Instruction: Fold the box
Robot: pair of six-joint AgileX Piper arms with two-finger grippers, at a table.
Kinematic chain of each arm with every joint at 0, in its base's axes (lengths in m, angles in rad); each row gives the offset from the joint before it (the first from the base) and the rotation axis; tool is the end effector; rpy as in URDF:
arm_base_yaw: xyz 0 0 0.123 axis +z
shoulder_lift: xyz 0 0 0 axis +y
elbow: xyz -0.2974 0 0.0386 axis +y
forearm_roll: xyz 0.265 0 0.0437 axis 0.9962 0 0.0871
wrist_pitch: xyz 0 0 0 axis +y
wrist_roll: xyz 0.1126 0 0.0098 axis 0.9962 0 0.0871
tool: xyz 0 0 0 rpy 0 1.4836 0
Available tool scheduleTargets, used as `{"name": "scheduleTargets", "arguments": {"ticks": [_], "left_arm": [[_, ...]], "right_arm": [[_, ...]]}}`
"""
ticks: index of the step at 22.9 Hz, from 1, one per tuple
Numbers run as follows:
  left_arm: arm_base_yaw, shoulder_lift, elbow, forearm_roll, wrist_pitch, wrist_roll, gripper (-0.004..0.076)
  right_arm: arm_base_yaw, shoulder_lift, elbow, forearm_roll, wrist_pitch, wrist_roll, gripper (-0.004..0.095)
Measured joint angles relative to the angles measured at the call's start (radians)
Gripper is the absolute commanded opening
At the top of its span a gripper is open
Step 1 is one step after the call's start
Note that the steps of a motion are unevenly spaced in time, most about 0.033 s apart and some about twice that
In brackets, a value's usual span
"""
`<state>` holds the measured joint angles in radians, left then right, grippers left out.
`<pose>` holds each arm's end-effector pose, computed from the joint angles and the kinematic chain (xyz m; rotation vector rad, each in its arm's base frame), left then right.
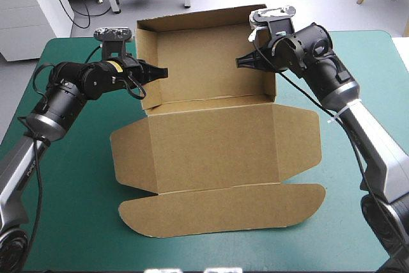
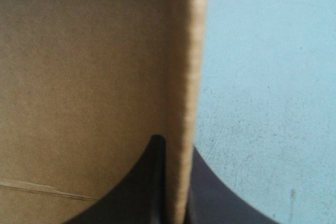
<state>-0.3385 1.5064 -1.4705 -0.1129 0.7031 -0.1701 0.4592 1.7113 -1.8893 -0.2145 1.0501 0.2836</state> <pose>0.3515 -0.1325 0.3883 0.1330 2.2443 -0.4057 0.3788 0.1640 0.4243 -0.2389 2.3188 0.0996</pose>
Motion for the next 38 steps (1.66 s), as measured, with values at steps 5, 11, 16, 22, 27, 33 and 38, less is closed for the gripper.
{"name": "scheduleTargets", "arguments": {"ticks": [5, 11, 16, 22, 27, 33, 38], "left_arm": [[-0.014, 0.133, -0.228, 0.023, 0.217, -0.002, -0.0010], [-0.081, 0.265, -0.328, 0.134, 0.342, -0.041, -0.0010], [-0.088, 0.353, -0.329, 0.113, 0.397, -0.058, -0.0010], [-0.089, 0.426, -0.329, 0.097, 0.428, -0.058, -0.0010], [-0.089, 0.490, -0.330, 0.095, 0.471, -0.058, -0.0008], [-0.089, 0.507, -0.340, 0.096, 0.488, -0.048, 0.0333], [-0.099, 0.514, -0.340, 0.066, 0.488, -0.035, 0.0562]], "right_arm": [[-0.002, 0.009, -0.080, 0.008, 0.133, 0.009, -0.0017], [-0.050, 0.092, -0.081, 0.071, 0.197, -0.015, -0.0018], [-0.109, 0.150, -0.012, 0.166, 0.197, -0.047, -0.0018], [-0.120, 0.191, 0.075, 0.191, 0.187, -0.050, -0.0018], [-0.120, 0.240, 0.105, 0.215, 0.181, -0.055, -0.0017], [-0.120, 0.251, 0.105, 0.229, 0.177, -0.091, 0.0187], [-0.118, 0.251, 0.105, 0.296, 0.172, -0.118, 0.0736]]}}
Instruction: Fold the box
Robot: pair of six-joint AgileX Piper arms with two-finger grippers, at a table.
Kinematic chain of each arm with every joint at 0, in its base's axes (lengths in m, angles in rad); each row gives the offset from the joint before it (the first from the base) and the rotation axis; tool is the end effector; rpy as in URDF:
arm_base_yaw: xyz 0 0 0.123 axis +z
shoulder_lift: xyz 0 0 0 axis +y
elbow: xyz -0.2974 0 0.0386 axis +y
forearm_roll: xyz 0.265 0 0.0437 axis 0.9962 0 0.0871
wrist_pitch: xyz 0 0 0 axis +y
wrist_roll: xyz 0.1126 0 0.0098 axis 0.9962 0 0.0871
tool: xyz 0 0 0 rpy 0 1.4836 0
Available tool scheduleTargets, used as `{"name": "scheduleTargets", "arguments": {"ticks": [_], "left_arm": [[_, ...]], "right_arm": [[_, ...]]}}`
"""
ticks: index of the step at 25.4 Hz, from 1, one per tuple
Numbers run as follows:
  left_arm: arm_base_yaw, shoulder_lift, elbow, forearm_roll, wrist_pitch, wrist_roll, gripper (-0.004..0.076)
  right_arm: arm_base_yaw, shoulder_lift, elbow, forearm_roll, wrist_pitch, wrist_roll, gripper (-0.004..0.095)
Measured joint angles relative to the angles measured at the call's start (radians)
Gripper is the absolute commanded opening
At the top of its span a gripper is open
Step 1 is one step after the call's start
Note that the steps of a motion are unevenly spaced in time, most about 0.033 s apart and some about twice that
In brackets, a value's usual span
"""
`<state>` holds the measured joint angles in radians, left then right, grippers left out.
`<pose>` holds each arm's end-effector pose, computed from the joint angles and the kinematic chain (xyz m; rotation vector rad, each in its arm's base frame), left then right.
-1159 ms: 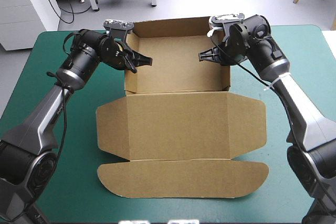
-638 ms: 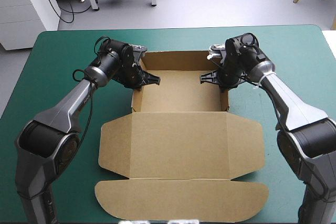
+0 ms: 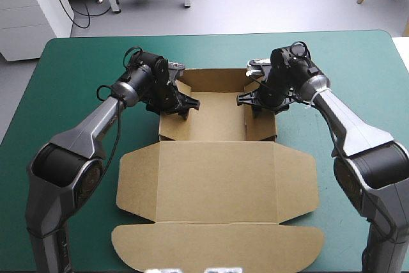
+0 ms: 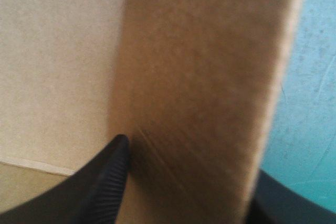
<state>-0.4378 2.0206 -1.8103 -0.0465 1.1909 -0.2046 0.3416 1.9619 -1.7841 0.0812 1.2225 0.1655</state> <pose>0.4155 -0.1999 0.2522 0.3213 2.8889 -0.1811 0.4177 0.1577 0.2704 -0.2296 2.8960 0.2068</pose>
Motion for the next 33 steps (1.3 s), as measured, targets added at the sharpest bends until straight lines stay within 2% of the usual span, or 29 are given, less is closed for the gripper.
{"name": "scheduleTargets", "arguments": {"ticks": [1, 2, 10, 16, 22, 28, 33], "left_arm": [[0.000, 0.000, 0.000, -0.001, 0.000, 0.000, 0.0561], [0.000, 0.000, 0.000, -0.001, 0.000, 0.000, 0.0561], [0.000, 0.002, -0.045, 0.035, 0.022, 0.001, 0.0562], [0.000, 0.003, -0.277, 0.098, 0.047, 0.001, 0.0562], [0.000, -0.047, -0.414, 0.091, 0.056, 0.001, 0.0559], [0.000, -0.181, -0.408, 0.091, 0.056, 0.016, 0.0549], [0.000, -0.314, -0.339, 0.091, 0.057, 0.104, 0.0498]], "right_arm": [[0.000, 0.000, 0.000, 0.005, 0.000, -0.001, 0.0835], [0.000, 0.000, 0.000, 0.009, -0.001, -0.003, 0.0850], [0.001, 0.000, -0.010, -0.027, -0.003, 0.017, 0.0850], [0.001, -0.038, -0.107, -0.039, -0.003, 0.031, 0.0851], [0.001, -0.177, -0.119, -0.071, 0.002, 0.046, 0.0850], [0.001, -0.314, -0.027, -0.110, 0.010, 0.075, 0.0851], [0.001, -0.348, 0.037, -0.108, 0.019, 0.091, 0.0851]]}}
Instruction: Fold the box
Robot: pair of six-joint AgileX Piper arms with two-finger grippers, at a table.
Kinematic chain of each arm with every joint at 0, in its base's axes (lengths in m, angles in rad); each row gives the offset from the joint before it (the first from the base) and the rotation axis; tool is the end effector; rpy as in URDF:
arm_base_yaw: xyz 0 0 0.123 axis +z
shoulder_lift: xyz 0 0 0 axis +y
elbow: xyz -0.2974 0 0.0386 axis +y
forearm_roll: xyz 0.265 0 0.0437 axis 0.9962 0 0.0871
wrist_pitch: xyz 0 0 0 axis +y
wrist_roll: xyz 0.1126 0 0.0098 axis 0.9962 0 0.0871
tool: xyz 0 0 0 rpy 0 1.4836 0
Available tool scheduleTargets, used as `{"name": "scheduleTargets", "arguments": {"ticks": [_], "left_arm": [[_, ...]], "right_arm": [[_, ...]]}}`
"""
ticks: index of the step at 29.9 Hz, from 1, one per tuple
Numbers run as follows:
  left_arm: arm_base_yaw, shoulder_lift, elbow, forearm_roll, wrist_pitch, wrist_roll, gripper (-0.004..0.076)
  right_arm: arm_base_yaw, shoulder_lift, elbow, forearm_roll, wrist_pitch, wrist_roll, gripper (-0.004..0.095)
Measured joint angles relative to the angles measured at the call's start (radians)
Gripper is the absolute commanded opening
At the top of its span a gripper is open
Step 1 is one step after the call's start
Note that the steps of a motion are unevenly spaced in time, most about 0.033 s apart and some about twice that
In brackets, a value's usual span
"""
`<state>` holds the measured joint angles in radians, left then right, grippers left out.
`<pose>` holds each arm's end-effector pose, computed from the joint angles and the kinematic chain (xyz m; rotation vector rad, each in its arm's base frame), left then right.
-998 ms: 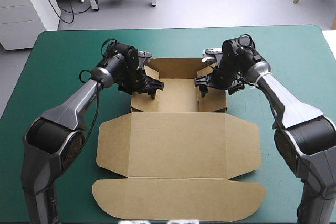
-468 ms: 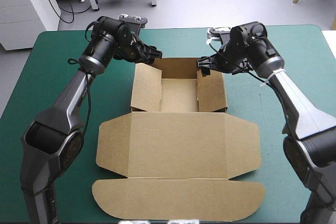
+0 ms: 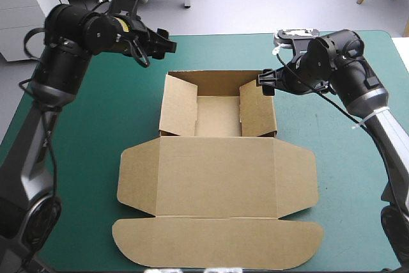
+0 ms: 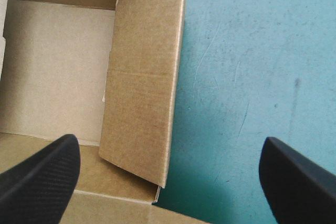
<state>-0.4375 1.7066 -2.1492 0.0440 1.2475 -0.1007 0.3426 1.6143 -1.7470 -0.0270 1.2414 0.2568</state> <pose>0.3501 -0.1586 0.4911 0.3795 2.2661 -0.2244 0.3470 0.1207 0.4004 -0.1136 2.6004 0.1817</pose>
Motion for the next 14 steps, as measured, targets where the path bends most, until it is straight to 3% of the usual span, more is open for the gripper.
{"name": "scheduleTargets", "arguments": {"ticks": [7, 14], "left_arm": [[0.000, -0.244, 0.214, 0.023, 0.000, 0.044, 0.0415], [0.000, -0.495, 0.480, 0.108, 0.000, 0.050, 0.0409]], "right_arm": [[0.000, 0.032, 0.002, 0.004, -0.002, 0.001, 0.0850], [0.000, 0.149, 0.002, -0.002, -0.009, -0.002, 0.0850]]}}
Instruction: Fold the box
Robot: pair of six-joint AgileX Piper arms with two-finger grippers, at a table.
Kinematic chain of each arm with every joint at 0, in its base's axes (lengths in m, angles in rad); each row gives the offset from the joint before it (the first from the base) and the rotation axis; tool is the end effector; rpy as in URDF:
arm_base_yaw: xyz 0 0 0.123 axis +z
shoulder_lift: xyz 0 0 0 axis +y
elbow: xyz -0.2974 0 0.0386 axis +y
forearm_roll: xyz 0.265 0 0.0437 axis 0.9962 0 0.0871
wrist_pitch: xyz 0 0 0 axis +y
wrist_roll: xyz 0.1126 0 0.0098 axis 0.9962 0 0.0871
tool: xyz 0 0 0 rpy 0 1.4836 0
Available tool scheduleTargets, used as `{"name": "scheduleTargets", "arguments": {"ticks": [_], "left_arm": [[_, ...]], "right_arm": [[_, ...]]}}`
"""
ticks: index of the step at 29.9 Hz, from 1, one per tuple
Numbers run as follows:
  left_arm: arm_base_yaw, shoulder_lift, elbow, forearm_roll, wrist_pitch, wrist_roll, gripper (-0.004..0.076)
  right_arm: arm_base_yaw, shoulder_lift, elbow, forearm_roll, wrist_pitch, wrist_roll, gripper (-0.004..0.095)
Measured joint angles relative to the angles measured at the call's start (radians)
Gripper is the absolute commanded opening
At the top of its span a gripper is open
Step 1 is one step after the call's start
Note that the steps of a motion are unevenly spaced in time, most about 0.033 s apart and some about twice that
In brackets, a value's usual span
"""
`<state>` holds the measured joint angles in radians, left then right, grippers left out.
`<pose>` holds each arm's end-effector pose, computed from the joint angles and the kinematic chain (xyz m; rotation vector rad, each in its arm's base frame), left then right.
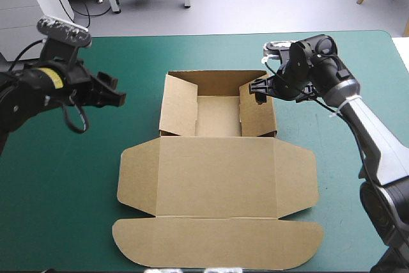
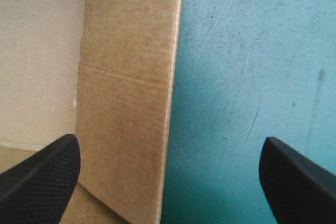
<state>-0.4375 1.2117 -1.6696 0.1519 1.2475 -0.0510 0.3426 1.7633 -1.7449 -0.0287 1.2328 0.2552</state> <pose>0.2203 -0.0851 0.4993 0.4138 2.2238 -0.0707 0.3827 0.1332 0.3426 -0.1252 2.7387 0.1285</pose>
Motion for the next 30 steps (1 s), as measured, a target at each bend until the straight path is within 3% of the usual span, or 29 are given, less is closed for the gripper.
{"name": "scheduleTargets", "arguments": {"ticks": [12, 23, 30], "left_arm": [[0.000, -0.301, 0.339, 0.019, 0.000, -0.023, 0.0409], [0.000, -0.405, 0.405, 0.019, 0.000, -0.043, 0.0409], [0.000, -0.407, 0.407, 0.019, 0.000, -0.044, 0.0409]], "right_arm": [[0.000, 0.143, 0.001, 0.000, -0.048, -0.006, 0.0850], [0.000, 0.194, 0.001, 0.019, -0.078, -0.011, 0.0847], [0.000, 0.218, 0.001, 0.058, -0.077, -0.017, 0.0702]]}}
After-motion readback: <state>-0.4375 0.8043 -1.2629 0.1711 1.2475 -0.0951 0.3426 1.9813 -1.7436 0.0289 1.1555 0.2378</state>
